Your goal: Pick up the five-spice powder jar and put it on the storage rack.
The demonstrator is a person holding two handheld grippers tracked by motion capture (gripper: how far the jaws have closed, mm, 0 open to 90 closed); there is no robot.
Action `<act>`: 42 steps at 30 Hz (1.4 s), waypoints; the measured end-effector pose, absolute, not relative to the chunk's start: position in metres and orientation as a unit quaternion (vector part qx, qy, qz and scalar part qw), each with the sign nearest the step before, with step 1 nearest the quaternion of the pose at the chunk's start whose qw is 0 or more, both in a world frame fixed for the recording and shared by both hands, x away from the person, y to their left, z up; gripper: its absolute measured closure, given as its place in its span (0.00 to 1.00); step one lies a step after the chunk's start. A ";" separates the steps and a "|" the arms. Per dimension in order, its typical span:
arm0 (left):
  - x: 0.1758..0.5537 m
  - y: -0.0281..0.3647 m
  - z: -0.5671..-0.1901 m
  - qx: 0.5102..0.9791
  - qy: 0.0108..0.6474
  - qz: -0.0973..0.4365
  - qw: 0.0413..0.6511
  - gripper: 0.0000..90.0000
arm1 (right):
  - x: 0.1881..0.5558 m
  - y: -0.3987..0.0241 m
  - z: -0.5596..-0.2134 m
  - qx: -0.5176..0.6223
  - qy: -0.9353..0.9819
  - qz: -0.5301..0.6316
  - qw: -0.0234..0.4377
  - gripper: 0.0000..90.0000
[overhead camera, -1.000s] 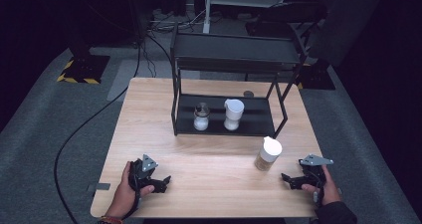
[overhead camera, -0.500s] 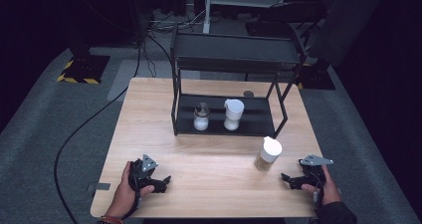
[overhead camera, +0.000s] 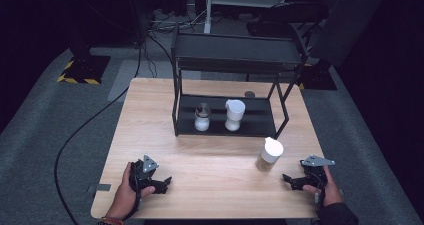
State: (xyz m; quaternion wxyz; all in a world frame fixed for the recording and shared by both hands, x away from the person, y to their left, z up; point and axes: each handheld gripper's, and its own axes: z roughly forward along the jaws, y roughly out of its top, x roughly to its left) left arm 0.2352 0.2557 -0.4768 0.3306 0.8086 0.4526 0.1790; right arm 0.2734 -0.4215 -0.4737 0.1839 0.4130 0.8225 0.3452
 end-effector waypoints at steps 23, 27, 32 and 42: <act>0.235 0.256 -0.477 0.808 0.453 0.179 0.331 0.01 | 0.273 -0.419 -0.471 0.414 0.824 0.339 0.184 0.01; 0.235 0.256 -0.477 0.808 0.453 0.179 0.331 0.01 | 0.272 -0.418 -0.468 0.408 0.829 0.334 0.186 0.02; 0.235 0.256 -0.477 0.808 0.453 0.179 0.331 0.01 | 0.271 -0.419 -0.466 0.410 0.826 0.337 0.188 0.02; 0.235 0.256 -0.477 0.808 0.453 0.179 0.331 0.01 | 0.265 -0.420 -0.461 0.404 0.826 0.342 0.195 0.02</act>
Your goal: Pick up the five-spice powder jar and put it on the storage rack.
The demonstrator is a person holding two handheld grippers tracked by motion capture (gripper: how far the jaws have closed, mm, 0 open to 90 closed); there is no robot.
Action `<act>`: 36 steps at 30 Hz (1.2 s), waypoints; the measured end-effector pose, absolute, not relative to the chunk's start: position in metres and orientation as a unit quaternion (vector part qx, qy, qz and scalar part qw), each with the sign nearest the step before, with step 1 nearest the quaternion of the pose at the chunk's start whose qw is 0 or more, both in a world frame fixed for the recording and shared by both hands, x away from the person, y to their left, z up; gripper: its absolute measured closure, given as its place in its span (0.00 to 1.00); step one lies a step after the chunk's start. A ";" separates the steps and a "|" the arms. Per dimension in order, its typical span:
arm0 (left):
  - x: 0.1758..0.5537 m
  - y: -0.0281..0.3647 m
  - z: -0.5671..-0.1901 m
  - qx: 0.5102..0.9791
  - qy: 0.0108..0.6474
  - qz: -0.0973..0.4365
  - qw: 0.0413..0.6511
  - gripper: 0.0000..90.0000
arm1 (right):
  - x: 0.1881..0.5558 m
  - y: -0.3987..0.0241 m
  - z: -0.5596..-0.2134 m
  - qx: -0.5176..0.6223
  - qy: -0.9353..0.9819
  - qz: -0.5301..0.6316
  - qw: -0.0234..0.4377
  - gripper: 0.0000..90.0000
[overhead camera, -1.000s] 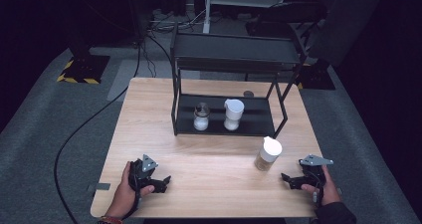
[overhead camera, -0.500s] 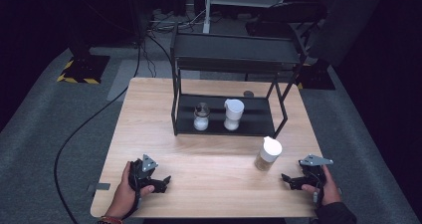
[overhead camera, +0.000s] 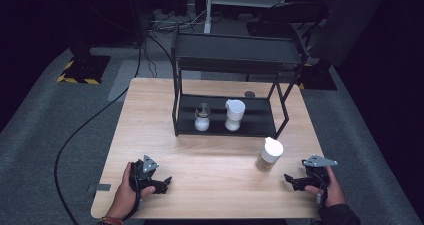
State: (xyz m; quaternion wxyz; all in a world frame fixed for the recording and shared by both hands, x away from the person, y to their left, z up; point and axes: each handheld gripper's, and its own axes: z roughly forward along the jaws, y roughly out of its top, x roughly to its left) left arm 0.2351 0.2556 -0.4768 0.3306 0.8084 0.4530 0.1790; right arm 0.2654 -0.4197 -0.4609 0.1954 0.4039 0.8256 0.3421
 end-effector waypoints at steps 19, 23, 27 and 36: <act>0.235 0.256 -0.477 0.808 0.453 0.179 0.331 0.01 | 0.260 -0.412 -0.448 0.383 0.830 0.355 0.194 0.02; 0.235 0.256 -0.477 0.808 0.453 0.179 0.331 0.01 | 0.259 -0.411 -0.446 0.384 0.829 0.357 0.193 0.02; 0.235 0.256 -0.477 0.808 0.453 0.179 0.331 0.01 | 0.259 -0.410 -0.444 0.382 0.830 0.359 0.190 0.02; 0.235 0.256 -0.477 0.808 0.453 0.179 0.331 0.01 | 0.259 -0.406 -0.440 0.379 0.826 0.377 0.181 0.02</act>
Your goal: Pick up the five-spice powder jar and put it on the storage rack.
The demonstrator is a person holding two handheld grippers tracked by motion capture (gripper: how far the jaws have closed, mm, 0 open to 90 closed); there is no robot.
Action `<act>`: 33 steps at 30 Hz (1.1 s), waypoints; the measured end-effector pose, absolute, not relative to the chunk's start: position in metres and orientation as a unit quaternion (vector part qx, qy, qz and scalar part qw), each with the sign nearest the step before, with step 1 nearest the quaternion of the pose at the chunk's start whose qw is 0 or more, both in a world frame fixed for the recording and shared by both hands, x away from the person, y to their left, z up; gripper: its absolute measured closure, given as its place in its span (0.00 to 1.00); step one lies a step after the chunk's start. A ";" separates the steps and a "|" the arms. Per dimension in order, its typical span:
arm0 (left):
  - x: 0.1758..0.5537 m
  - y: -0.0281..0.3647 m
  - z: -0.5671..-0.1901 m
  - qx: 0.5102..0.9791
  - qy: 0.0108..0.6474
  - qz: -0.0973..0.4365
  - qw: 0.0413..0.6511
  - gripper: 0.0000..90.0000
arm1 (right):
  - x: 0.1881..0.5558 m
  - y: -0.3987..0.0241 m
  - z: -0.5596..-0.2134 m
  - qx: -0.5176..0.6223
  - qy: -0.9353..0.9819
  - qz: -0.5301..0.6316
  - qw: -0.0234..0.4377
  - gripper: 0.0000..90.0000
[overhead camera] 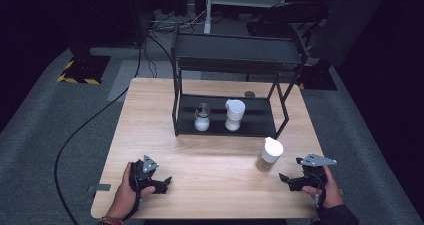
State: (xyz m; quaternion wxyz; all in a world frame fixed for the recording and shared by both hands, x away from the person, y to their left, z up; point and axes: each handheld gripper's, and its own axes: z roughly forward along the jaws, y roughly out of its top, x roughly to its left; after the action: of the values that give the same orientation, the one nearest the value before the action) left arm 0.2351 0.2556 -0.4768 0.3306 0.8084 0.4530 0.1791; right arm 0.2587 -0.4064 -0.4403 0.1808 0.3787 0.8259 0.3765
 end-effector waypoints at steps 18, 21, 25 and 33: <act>0.235 0.256 -0.477 0.808 0.453 0.179 0.331 0.01 | 0.264 -0.385 -0.442 0.379 0.824 0.382 0.176 0.02; 0.235 0.256 -0.477 0.808 0.453 0.179 0.331 0.01 | 0.265 -0.380 -0.443 0.381 0.822 0.383 0.178 0.02; 0.235 0.256 -0.477 0.808 0.453 0.179 0.331 0.01 | 0.266 -0.374 -0.444 0.387 0.819 0.383 0.181 0.02; 0.235 0.256 -0.477 0.808 0.453 0.179 0.331 0.01 | 0.270 -0.362 -0.446 0.385 0.820 0.382 0.183 0.02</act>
State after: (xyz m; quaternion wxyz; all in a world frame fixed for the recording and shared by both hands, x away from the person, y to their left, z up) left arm 0.2352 0.2556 -0.4768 0.3306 0.8084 0.4530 0.1789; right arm 0.2702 -0.3621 -0.4465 0.1828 0.3847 0.8200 0.3823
